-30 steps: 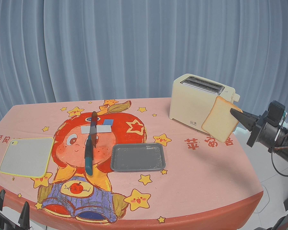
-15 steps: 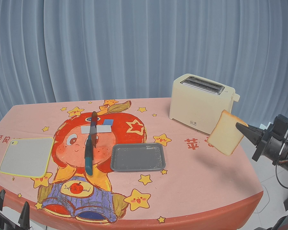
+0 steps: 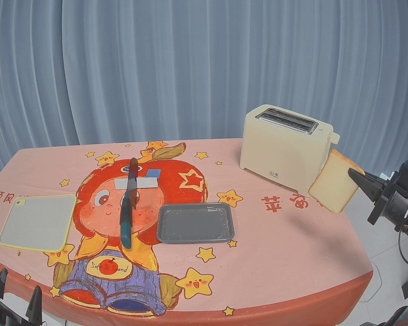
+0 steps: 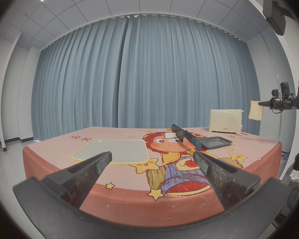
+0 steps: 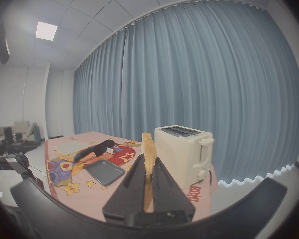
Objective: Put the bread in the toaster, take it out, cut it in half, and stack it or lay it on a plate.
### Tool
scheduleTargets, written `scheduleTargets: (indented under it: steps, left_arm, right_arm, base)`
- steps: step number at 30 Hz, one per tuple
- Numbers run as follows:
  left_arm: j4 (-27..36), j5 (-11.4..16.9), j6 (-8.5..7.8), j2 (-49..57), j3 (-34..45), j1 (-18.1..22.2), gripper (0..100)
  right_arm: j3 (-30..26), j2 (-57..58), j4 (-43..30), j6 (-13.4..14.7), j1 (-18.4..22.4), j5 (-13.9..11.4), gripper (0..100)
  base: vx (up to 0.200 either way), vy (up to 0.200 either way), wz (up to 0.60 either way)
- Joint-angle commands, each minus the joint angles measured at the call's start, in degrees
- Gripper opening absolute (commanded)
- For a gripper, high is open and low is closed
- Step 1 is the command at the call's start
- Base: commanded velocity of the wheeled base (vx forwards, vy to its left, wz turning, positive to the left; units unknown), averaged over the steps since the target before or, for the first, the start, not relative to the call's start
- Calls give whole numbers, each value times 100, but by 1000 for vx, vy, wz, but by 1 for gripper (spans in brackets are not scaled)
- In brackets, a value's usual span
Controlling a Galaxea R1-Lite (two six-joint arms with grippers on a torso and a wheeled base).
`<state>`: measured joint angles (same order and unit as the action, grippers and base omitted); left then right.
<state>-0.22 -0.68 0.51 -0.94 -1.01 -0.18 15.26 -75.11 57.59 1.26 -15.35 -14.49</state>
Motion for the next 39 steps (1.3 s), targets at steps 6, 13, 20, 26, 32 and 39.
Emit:
scheduleTargets:
  steps: [6,13,20,26,32,39]
  left_arm:
    - [-4,-20,2,-3,101,1,100]
    - [4,-64,-7,-3,101,9,100]
    - [4,-64,-16,-3,101,1,100]
    - [4,-64,-16,-3,101,1,100]
    - [-4,-64,-16,-3,101,1,100]
    - [-4,-64,-7,-3,101,1,100]
  right_arm:
    - [-261,31,-2,-231,181,-45,0]
    - [-278,154,-11,-257,155,-53,0]
    - [-296,207,-37,-249,129,-71,0]
    - [-287,216,-81,-249,129,-62,0]
    - [-173,172,-107,-170,164,-53,0]
    - [-146,172,-107,-55,164,-53,0]
  base:
    - [0,0,0]
    - [0,0,0]
    - [0,0,0]
    - [-167,0,0]
    - [-33,0,0]
    - [0,0,0]
